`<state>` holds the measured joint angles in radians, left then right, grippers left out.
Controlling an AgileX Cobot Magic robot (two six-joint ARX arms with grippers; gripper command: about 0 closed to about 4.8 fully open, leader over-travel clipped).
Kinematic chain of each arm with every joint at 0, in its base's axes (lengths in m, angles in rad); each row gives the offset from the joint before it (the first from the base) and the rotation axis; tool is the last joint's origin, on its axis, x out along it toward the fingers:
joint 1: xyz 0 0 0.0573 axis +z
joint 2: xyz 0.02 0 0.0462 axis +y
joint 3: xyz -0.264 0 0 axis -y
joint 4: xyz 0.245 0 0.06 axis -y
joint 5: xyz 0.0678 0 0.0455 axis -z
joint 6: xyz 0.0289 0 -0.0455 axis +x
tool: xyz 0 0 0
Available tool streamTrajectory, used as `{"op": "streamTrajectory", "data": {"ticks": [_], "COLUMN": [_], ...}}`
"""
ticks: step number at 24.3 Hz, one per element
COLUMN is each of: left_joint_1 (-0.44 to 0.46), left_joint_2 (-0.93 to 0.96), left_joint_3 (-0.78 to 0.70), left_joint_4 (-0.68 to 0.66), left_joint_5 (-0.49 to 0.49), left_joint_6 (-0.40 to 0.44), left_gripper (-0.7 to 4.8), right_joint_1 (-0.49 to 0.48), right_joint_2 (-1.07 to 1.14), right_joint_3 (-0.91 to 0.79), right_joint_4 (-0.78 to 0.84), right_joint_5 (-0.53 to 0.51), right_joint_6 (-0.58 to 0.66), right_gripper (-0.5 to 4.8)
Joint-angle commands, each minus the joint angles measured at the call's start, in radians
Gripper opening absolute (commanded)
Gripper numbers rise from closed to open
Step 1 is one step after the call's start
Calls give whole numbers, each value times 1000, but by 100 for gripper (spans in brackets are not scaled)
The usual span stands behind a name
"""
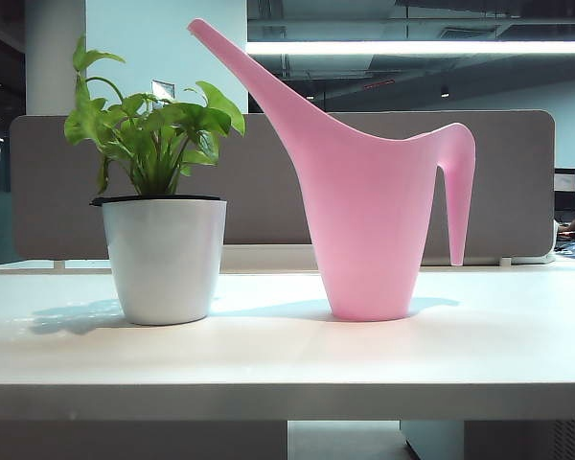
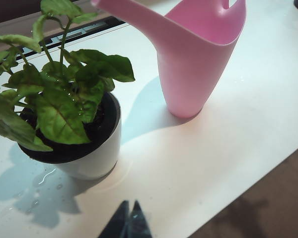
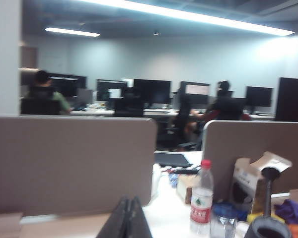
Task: Pick up the watering can from the table, water the potted plant, and put the can back.
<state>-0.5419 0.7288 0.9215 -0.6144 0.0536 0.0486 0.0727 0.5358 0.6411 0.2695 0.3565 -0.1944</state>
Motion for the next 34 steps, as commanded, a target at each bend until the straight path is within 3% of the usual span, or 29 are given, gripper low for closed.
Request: {"op": "streamTrajectory", "data": {"ticks": [1,6,8,12,15,19,26,34], "left_joint_1": [-1,-2,-2,-2,-2,-2,-2,-2], "left_joint_2": [-1,-1,-1,0,0,0,-1,-1], "left_joint_3": [1,1,1,1,1,1,1,1], "left_joint_4": [10,10,10,9,9,9,10,10], "left_joint_5": [3,3,3,3,0,0,0,0], "left_joint_6": [0,0,0,0,0,0,0,0], "left_gripper": [4,4,4,4,4,4,4,4], "right_joint_1": [-91,-241,-246,-237,-172,-135,-135,-135], "right_joint_2": [174,425,507,616,743,871,1008,1064], "right_joint_3": [100,126,95,18,-71,-99,-98,-76], "right_joint_4": [80,167,268,389,501,626,739,758], "right_joint_5": [-113,-350,-389,-396,-417,-489,-630,-781], "right_joint_6": [124,389,406,400,270,240,237,137], "right_gripper": [-5,-5,-5,-5,0,28,88,96]}}
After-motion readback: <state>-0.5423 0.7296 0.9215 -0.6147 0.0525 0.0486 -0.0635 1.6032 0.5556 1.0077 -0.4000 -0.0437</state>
